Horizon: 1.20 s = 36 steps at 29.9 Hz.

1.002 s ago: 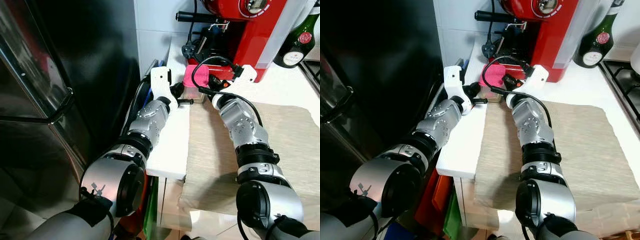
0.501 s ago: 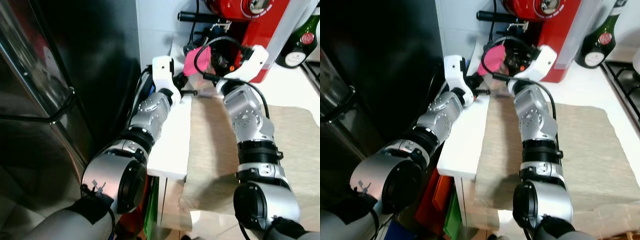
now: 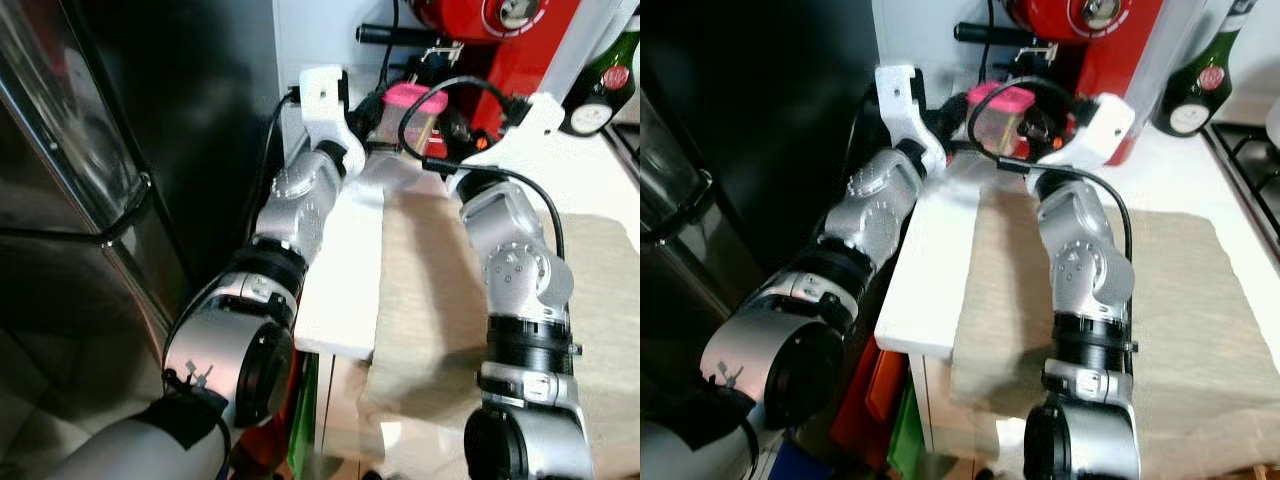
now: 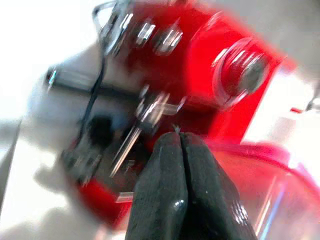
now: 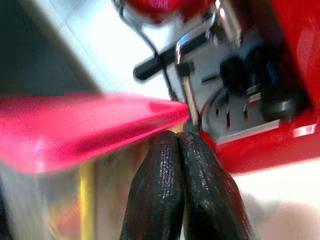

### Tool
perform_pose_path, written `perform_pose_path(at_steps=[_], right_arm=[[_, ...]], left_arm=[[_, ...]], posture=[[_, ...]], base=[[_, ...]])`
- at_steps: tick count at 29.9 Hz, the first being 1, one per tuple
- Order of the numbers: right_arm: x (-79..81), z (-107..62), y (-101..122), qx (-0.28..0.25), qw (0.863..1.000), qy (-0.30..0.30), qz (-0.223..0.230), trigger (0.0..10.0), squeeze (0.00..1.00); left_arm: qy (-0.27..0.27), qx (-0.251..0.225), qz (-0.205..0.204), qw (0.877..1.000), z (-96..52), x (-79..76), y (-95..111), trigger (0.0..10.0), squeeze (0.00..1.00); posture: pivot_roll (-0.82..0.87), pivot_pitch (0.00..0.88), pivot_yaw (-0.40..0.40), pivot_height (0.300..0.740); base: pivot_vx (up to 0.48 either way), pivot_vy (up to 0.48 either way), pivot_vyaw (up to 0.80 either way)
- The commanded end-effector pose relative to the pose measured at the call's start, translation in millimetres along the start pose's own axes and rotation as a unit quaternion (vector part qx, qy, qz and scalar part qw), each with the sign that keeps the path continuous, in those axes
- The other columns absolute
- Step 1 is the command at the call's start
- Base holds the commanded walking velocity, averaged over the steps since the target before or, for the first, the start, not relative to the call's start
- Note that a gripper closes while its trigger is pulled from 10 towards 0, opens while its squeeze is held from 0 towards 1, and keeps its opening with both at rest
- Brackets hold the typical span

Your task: Restocking fridge

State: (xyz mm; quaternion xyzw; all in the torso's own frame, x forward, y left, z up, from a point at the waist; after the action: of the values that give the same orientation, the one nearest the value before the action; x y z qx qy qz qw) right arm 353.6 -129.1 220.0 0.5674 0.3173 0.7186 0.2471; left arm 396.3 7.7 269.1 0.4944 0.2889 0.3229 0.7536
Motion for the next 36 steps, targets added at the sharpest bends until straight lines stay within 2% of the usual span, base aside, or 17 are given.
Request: perform_pose_path(at_steps=[1, 6, 8, 10, 13, 23, 24, 25, 29, 31, 34, 36], right_arm=[[19.2, -1.0, -2, 0.008, 0.999, 0.032, 0.001, 10.0, 0.0], [20.7, -5.6, 1, -0.001, 1.0, 0.026, 0.005, 10.0, 0.0], [26.7, -9.5, 11, -0.02, 0.999, 0.028, 0.002, 10.0, 0.0], [26.7, -9.5, 11, -0.02, 0.999, 0.028, 0.002, 10.0, 0.0], [32.8, -11.6, 23, -0.038, 0.999, 0.034, -0.004, 10.0, 0.0], [31.0, -17.9, 41, -0.075, 0.997, 0.019, -0.015, 10.0, 0.0], [29.8, -20.7, 44, -0.08, 0.997, 0.014, -0.018, 10.0, 0.0], [26.9, -30.8, 49, -0.087, 0.996, 0.001, -0.025, 10.0, 0.0], [23.1, -41.2, 50, -0.084, 0.996, -0.012, -0.032, 10.0, 0.0], [12.9, -53.1, 42, -0.064, 0.997, -0.035, -0.04, 10.0, 0.0], [6.4, -60.1, 35, -0.046, 0.997, -0.048, -0.047, 10.0, 0.0], [5.7, -60.8, 34, -0.044, 0.997, -0.049, -0.048, 10.0, 0.0]], left_arm=[[-0.036, -0.003, -0.018, 0.999, 4.6, -23.3, -1, 10.0, 0.0], [-0.047, -0.018, -0.041, 0.998, 1.1, -28.2, 6, 10.0, 0.0], [-0.065, -0.024, -0.05, 0.996, -2.3, -36.9, 9, 10.0, 0.0], [-0.065, -0.024, -0.05, 0.996, -2.3, -36.9, 9, 10.0, 0.0], [-0.083, -0.02, -0.054, 0.995, -4.7, -43.4, 11, 10.0, 0.0], [-0.104, -0.012, -0.07, 0.992, -6.1, -49.4, 15, 10.0, 0.0], [-0.108, -0.009, -0.071, 0.992, -6.8, -50.3, 16, 10.0, 0.0], [-0.112, 0.001, -0.075, 0.991, -9.6, -52.0, 15, 10.0, 0.0], [-0.114, 0.019, -0.075, 0.99, -14.7, -50.3, 13, 10.0, 0.0], [-0.114, 0.042, -0.055, 0.991, -28.2, -41.1, 12, 10.0, 0.0], [-0.11, 0.056, -0.039, 0.992, -41.9, -32.5, 11, 10.0, 0.0], [-0.108, 0.056, -0.03, 0.992, -44.6, -30.5, 12, 10.0, 0.0]], posture=[[-0.05, 0.0, -0.008, 0.74], [-0.07, 0.0, 0.013, 0.74], [-0.08, 0.0, 0.026, 0.74], [-0.08, 0.0, 0.026, 0.74], [-0.09, 0.0, 0.035, 0.74], [-0.11, 0.0, 0.072, 0.74], [-0.12, 0.0, 0.078, 0.74], [-0.13, 0.0, 0.084, 0.74], [-0.14, 0.0, 0.087, 0.74], [-0.14, 0.0, 0.093, 0.74], [-0.13, 0.0, 0.086, 0.74], [-0.13, 0.0, 0.086, 0.74]], base=[[0.0, 0.0, 0.0], [0.0, 0.0, 0.0], [0.0, 0.0, 0.0], [0.0, 0.0, 0.0], [0.0, 0.0, 0.0], [0.0, 0.0, 0.0], [0.0, 0.0, 0.0], [0.0, 0.0, 0.0], [0.0, 0.0, 0.0], [0.0, 0.0, 0.0], [0.0, 0.0, 0.0], [0.0, 0.0, 0.0]])
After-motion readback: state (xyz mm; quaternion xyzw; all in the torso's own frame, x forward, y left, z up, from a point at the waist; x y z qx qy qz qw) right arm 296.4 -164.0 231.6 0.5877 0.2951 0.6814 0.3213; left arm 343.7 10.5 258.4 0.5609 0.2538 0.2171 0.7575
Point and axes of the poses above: a point about 5 cm out from each wrist's last joint towards the gripper, its own z axis pointing out of the wrist towards the gripper, its own y axis along the axis of the wrist's last joint, x = y × z, the point moved 1 cm from there along z, pointing out of the wrist towards the gripper, and after that the axes turned 8 degrees about z, right-handed, at the moved point
